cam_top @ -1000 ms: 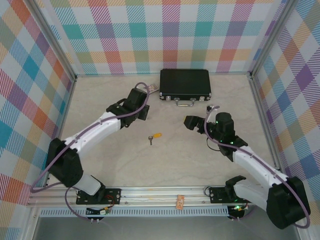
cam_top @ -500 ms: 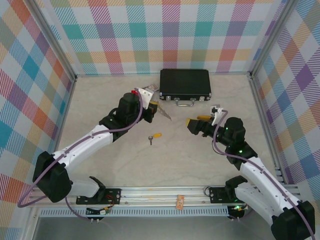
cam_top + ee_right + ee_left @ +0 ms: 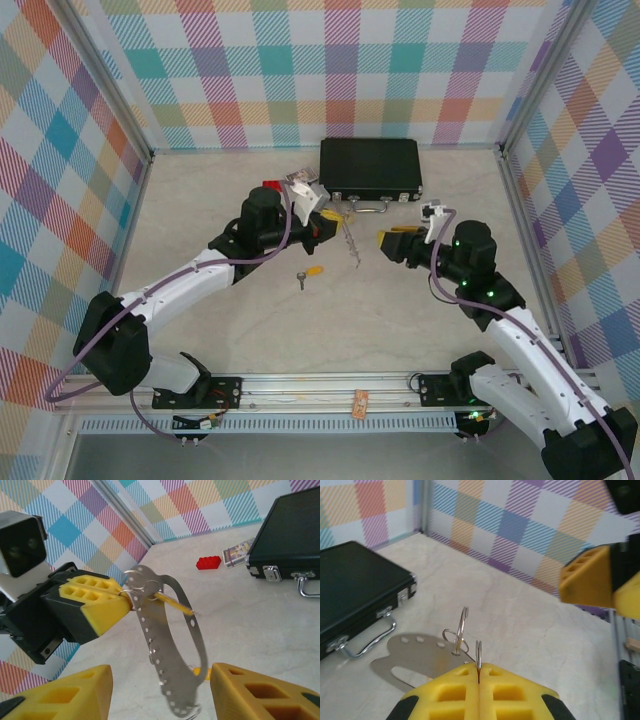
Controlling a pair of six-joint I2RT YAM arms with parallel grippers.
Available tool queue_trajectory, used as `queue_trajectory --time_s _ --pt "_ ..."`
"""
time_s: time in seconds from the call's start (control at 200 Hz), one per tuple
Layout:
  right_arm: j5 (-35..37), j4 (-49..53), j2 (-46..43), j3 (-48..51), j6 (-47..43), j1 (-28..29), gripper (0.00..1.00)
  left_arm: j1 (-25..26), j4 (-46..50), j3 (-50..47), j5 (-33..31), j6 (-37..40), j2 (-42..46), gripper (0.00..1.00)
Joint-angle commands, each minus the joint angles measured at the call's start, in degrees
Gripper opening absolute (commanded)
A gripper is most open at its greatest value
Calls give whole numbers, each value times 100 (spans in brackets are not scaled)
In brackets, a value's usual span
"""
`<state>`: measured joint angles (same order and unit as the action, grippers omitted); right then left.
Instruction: Put the keys on the keyring
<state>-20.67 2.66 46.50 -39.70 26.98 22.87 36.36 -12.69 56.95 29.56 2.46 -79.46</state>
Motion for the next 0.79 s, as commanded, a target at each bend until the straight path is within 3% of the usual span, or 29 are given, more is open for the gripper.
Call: queue_trajectory --time_s 0.0,0.325,0.515,0.79 --pt "-313 -83 136 -255 -112 37 52 21 -458 -4 718 61 80 0" --pt "-562 -416 519 -442 -76 33 48 20 -730 71 1226 -430 166 0" --pt "-912 -698 683 -349 123 33 43 20 -1464 76 1672 -1096 82 0" --pt "-1260 -923 699 -287 210 177 44 20 -2742 77 2018 -2214 -151 0"
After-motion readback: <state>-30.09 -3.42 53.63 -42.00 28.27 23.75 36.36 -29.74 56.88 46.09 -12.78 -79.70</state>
